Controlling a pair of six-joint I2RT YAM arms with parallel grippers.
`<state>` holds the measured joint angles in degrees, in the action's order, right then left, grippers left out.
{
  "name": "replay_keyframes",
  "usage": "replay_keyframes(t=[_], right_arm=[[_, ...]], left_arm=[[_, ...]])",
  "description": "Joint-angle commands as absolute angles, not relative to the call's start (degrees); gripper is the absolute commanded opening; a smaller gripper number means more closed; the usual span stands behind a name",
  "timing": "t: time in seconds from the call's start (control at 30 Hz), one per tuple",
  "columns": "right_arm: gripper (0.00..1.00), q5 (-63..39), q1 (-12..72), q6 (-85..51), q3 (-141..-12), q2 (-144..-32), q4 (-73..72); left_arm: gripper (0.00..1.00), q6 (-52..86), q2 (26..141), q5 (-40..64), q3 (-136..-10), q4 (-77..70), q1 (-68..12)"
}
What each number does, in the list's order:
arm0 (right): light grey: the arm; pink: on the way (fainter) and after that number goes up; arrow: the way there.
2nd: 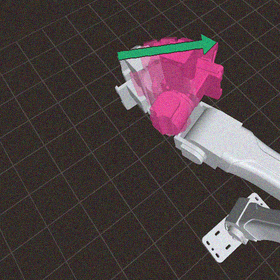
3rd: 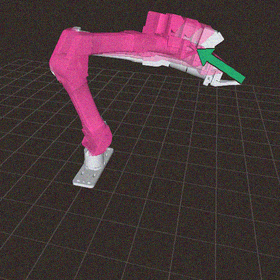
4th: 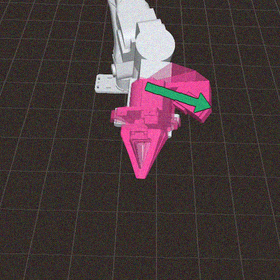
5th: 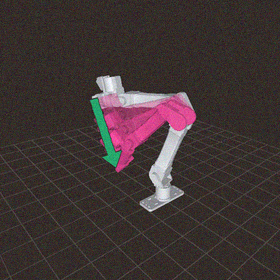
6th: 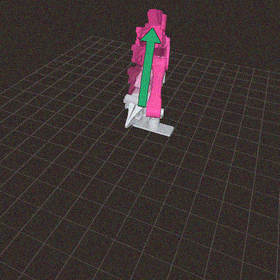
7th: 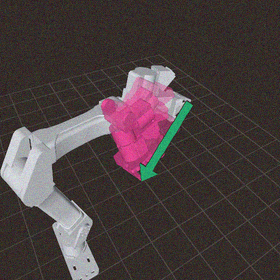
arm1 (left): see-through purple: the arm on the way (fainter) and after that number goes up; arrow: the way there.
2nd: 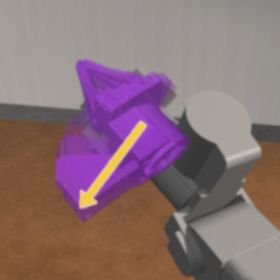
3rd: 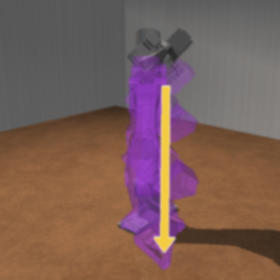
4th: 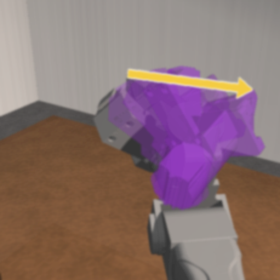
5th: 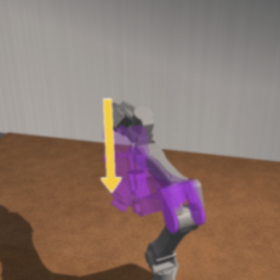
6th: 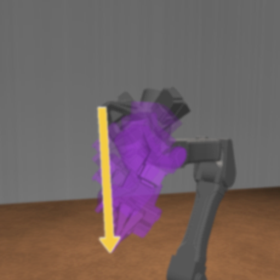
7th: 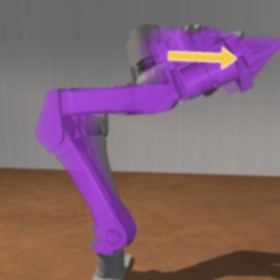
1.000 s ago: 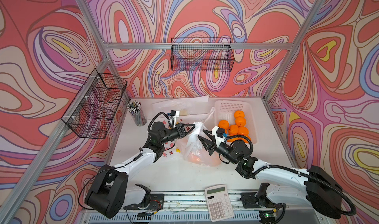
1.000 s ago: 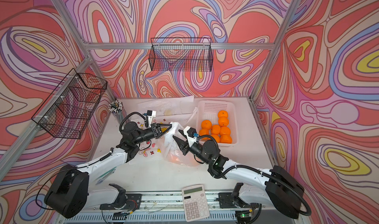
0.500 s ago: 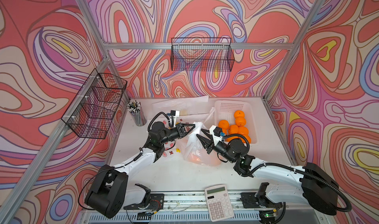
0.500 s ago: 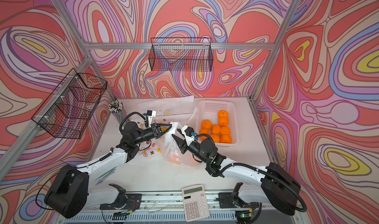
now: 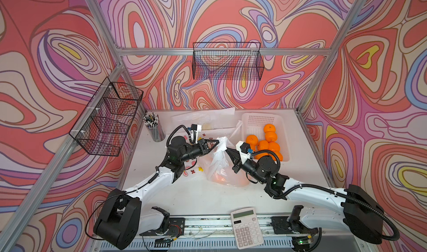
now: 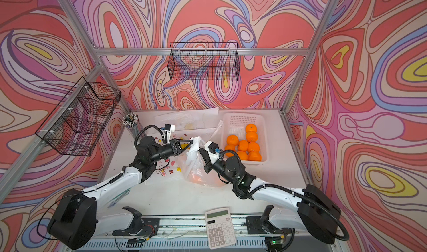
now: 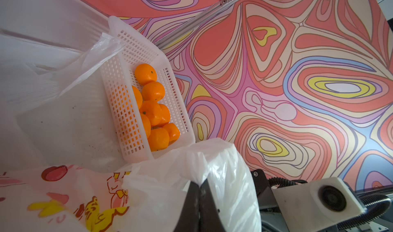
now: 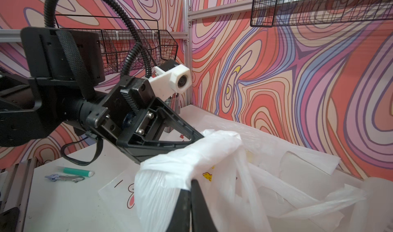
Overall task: Place the oranges into plastic bags & tie knots
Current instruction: Tie the plastic bag at the center of the board.
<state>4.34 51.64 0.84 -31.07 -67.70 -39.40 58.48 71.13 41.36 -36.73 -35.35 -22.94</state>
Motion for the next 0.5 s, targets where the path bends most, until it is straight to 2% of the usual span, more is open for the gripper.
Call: replay_keyframes(t=[0.0,0.2,0.47], right_arm=[[0.00,8.6,51.9,0.6,-30.7,-63.9,-32.3],[0.00,16.0,51.9,-3.2,-31.0,-59.4,-18.8],[0.00,25.1,51.9,-11.4,-28.3,-56.6,-5.8]], left_arm=[[0.00,51.1,68.6,37.7,-40.6,-27.7,-21.2],[0.00,41.2,65.8,31.5,-44.7,-15.9,-20.2],[0.00,35.2,64.1,23.8,-42.2,-7.6,-20.1]])
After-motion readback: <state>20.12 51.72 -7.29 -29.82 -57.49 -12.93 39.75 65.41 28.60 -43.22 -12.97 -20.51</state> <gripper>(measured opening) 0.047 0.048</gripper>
